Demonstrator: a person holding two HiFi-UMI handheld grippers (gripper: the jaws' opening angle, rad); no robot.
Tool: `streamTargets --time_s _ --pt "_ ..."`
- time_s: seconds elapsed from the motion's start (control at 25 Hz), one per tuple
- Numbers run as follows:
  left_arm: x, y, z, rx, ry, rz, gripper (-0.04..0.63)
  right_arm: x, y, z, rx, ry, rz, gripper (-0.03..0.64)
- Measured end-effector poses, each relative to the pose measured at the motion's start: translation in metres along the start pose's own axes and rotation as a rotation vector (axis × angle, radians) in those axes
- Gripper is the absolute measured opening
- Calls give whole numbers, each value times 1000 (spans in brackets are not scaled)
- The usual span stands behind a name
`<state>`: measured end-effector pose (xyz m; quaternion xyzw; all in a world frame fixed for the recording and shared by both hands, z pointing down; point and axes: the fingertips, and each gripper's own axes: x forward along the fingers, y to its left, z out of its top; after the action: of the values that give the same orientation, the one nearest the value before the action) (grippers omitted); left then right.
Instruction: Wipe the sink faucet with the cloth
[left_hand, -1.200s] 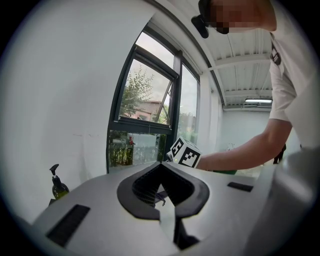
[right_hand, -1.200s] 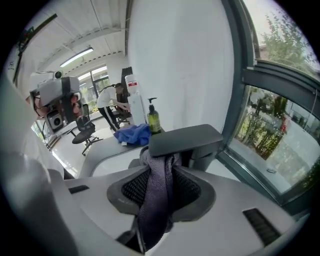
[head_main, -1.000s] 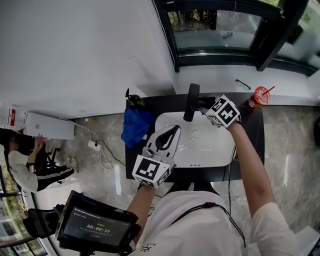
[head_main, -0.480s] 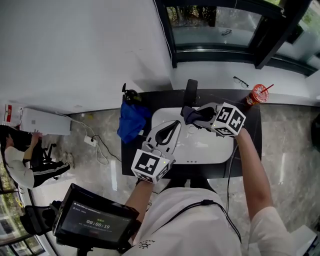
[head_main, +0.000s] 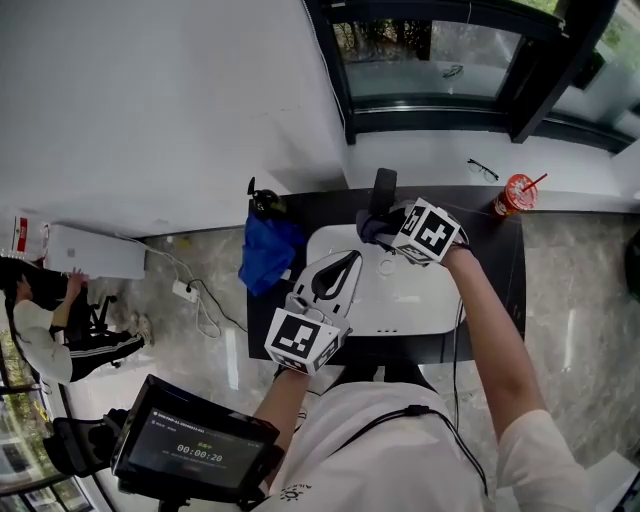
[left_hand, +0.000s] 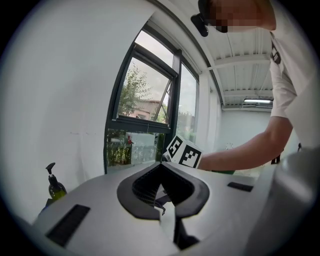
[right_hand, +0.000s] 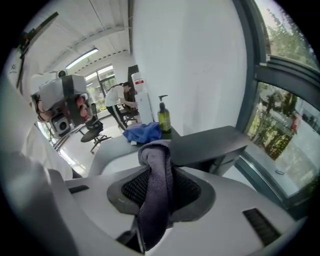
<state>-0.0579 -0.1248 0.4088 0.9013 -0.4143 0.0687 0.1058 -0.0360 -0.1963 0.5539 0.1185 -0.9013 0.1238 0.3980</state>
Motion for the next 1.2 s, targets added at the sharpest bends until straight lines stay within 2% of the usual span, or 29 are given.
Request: streamTargets --time_s 0.16,0.28,0.36,0.44,0.6,0.68,0.76,0.88,1.0,1.2 --pt "-3 2 0 4 0 1 -6 -15 -40 -9 84 -30 -168 120" --pt "-4 4 0 4 -3 2 -6 -32 -54 -24 129 -48 -225 120" --pt "-5 3 1 4 -4 1 -6 -44 -52 -37 157 -70 -220 120" --pt "-5 4 1 3 -4 1 -6 -54 -41 -44 165 -108 -177 120" --pt "-6 5 1 2 -4 2 -6 -56 8 -34 76 -169 -6 120" --pt "-5 5 1 2 -5 0 -6 -44 30 -27 30 -160 67 120" --pt "-4 3 2 5 -5 -3 -6 -28 40 -22 6 -126 103 120" --pt "-3 2 3 9 -6 -2 -6 -5 32 -19 -1 -40 87 120" --pt "-5 4 1 8 -3 8 -6 4 16 -15 40 -13 66 120" --pt "-10 8 -3 3 2 20 -6 -7 -27 -18 139 -26 -73 120"
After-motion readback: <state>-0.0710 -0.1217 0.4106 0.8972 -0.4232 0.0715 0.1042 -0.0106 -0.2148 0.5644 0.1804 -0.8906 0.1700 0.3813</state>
